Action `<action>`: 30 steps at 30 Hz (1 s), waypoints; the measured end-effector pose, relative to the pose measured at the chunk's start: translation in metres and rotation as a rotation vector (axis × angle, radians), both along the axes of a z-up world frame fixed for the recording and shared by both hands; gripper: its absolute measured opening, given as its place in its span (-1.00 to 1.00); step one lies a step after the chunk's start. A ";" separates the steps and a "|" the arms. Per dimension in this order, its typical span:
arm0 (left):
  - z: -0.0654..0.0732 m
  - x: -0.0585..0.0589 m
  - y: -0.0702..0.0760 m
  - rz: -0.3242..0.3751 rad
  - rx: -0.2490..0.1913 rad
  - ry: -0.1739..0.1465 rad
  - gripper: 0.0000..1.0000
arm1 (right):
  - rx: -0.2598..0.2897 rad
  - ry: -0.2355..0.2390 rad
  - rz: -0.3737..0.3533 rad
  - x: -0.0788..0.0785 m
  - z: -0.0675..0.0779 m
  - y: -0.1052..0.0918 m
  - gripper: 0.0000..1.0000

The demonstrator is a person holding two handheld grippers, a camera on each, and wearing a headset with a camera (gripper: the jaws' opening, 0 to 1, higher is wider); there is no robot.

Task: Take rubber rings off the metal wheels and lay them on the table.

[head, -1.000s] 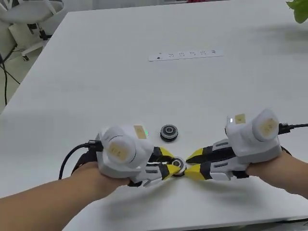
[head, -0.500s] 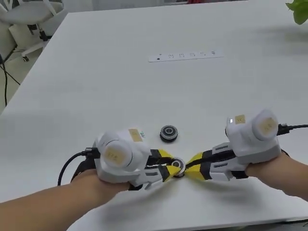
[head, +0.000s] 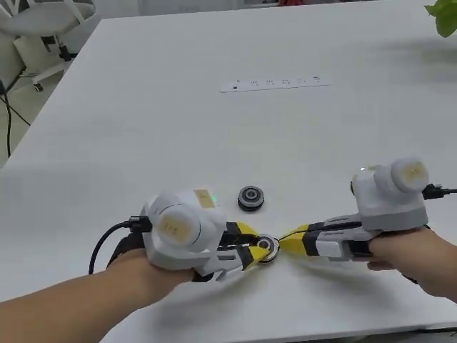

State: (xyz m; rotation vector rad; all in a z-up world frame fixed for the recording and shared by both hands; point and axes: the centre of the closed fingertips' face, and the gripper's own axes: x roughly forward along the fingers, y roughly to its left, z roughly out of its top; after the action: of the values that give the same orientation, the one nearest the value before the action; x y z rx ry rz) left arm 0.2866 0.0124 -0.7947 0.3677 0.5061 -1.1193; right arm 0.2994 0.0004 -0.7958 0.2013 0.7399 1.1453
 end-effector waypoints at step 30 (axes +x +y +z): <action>0.001 -0.002 -0.001 -0.005 0.011 -0.007 -0.76 | 0.038 0.018 0.041 -0.013 0.008 0.011 -1.00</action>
State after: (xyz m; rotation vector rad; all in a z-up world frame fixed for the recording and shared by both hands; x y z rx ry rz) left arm 0.2848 0.0112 -0.7936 0.3829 0.5059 -1.1199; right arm 0.2859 0.0115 -0.7879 0.2291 0.7411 1.1987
